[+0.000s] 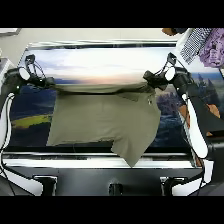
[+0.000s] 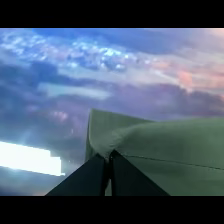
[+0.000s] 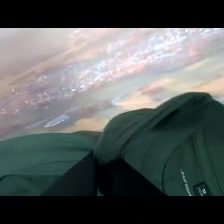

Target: Fold the clothes and pants, and hang the long-sleeved shirts on hangers.

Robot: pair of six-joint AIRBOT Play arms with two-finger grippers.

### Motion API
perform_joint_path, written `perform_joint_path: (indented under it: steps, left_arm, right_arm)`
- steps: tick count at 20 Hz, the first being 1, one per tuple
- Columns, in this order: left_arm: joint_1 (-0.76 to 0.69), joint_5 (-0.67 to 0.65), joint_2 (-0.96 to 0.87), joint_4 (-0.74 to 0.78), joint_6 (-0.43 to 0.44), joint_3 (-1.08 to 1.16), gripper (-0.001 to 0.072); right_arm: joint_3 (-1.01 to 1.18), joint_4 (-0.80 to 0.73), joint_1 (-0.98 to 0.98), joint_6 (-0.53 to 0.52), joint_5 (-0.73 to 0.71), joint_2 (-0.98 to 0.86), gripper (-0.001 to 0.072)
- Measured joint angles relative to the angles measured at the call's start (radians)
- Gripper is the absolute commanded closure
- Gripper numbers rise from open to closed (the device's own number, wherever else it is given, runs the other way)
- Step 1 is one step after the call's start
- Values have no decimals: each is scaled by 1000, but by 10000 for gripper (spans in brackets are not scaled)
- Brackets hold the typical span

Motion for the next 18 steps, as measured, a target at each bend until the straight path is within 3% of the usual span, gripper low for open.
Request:
perform_joint_path:
  steps: [3, 11, 18]
  left_arm:
    - [-5, -50, -28, 4, 0, 16, 694]
    - [-6, -352, -39, 16, 0, 24, 694]
    - [-11, -466, -41, 35, 0, 24, 693]
  right_arm:
    - [-1, -28, 0, 11, 52, -13, 684]
    - [-1, -183, 0, 40, 359, 20, 683]
    - [-2, -248, 0, 38, 507, -11, 683]
